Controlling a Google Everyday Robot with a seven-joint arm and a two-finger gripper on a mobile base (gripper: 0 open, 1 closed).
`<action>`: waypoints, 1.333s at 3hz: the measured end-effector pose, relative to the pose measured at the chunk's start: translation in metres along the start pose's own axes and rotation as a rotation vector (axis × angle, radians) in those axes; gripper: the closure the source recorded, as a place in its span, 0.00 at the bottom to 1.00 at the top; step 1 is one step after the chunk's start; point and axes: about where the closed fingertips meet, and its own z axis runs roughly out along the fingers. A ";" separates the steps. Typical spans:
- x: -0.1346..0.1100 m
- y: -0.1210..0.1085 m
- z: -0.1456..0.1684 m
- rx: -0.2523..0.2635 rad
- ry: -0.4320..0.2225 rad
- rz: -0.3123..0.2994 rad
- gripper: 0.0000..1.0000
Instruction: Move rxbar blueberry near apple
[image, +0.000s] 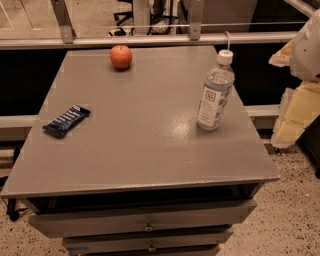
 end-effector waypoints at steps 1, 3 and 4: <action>0.000 0.000 0.000 0.000 0.000 0.000 0.00; -0.052 -0.014 -0.009 0.089 -0.033 -0.108 0.00; -0.095 -0.026 -0.023 0.167 -0.069 -0.188 0.00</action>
Offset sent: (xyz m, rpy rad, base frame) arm 0.0153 0.0296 0.0085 -0.0026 -0.0487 0.0643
